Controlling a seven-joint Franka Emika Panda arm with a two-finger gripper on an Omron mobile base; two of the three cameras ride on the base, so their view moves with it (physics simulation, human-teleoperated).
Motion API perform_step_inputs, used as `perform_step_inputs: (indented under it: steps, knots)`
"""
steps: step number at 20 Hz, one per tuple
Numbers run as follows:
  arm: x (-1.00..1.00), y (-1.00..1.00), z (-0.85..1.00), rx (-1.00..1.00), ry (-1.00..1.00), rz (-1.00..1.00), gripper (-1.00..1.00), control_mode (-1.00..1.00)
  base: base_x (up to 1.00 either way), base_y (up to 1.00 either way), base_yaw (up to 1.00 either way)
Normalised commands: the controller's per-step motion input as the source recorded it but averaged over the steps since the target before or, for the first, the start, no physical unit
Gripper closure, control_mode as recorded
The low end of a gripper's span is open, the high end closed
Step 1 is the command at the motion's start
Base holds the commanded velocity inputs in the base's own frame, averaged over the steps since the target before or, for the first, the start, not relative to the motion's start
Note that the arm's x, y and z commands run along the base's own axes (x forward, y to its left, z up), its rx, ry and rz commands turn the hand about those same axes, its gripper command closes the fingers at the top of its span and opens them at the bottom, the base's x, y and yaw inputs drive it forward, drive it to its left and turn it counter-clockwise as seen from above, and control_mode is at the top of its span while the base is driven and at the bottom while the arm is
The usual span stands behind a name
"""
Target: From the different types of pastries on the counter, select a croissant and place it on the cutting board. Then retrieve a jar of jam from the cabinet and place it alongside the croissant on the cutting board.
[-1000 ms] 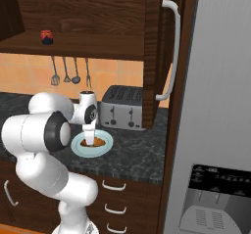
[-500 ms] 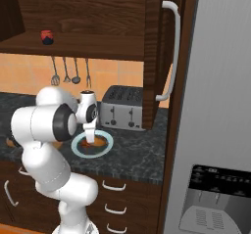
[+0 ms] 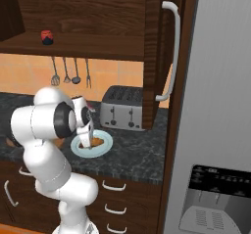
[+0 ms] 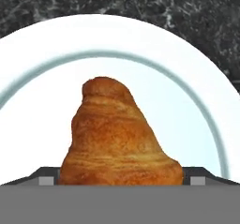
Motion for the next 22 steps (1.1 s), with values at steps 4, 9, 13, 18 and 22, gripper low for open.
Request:
perform_step_inputs:
  steps: [4, 9, 13, 18, 22]
  knots:
    - [-0.18, 0.14, 0.24, -0.08, -0.15, -0.03, 1.00, -1.00, 0.00, 0.00, 0.00]
    - [0.07, 0.14, 1.00, 0.00, -0.03, -0.01, 1.00, -1.00, 0.00, 0.00, 0.00]
    - [0.00, 0.70, 1.00, 0.03, 0.06, 0.02, 1.00, -1.00, 0.00, 0.00, 0.00]
    - [0.03, 0.95, 0.33, 0.02, 0.10, 0.07, 1.00, -1.00, 0.00, 0.00, 0.00]
    - [0.31, 0.87, -0.30, 0.04, 0.09, 0.09, 1.00, -1.00, 0.00, 0.00, 0.00]
